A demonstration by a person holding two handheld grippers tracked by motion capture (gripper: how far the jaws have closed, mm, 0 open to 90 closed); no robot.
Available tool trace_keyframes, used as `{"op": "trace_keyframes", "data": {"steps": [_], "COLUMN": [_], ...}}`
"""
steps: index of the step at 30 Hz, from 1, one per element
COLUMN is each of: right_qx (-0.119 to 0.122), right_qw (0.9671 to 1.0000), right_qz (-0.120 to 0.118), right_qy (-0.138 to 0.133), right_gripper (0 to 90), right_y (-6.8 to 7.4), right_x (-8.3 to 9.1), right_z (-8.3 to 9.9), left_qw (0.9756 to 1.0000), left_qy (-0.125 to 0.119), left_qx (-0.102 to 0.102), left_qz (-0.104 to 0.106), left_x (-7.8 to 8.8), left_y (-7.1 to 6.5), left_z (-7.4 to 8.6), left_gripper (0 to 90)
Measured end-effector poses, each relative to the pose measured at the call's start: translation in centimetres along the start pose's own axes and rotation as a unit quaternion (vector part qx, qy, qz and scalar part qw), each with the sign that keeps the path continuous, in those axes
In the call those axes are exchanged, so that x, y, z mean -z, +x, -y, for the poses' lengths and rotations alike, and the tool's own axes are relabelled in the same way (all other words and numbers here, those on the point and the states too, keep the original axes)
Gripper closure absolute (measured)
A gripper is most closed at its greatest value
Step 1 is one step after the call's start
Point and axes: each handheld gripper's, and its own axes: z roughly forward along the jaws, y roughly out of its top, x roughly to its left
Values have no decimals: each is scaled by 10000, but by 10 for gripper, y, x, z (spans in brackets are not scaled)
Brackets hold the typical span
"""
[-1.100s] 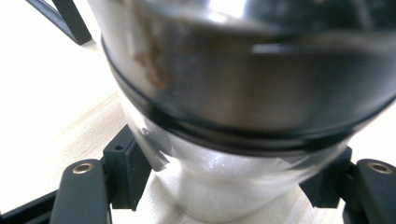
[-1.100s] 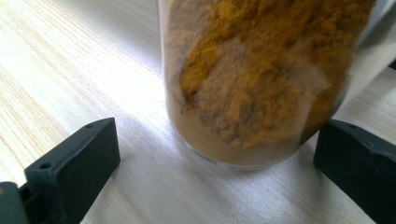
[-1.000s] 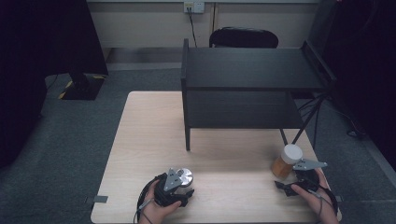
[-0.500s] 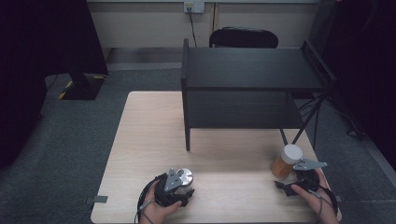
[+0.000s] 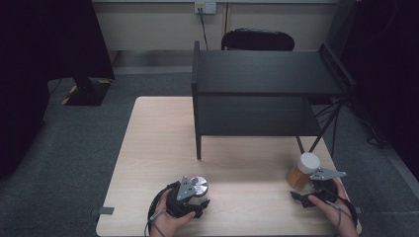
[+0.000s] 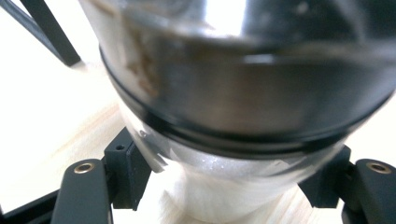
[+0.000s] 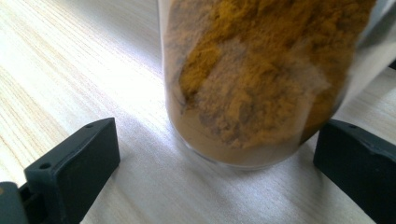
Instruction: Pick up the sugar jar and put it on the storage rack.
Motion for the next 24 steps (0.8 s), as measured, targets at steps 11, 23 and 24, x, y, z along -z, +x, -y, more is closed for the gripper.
{"op": "trace_keyframes", "data": {"steps": [11, 23, 24], "right_qx": [0, 1, 0], "right_qw": [10000, 10000, 10000], "right_qz": [0, 0, 0], "right_qy": [1, 1, 1], "right_gripper": [0, 0, 0], "right_y": [0, 0, 0], "right_x": [0, 0, 0], "right_z": [0, 0, 0], "left_qw": [10000, 9999, 9999], "left_qy": [-26, -112, -127], "left_qx": [20, -30, -29], "left_qz": [22, 42, 40], "left_x": [3, 2, 1], "left_y": [6, 9, 8], "left_z": [-24, -49, -51], "left_gripper": [307, 306, 307]}}
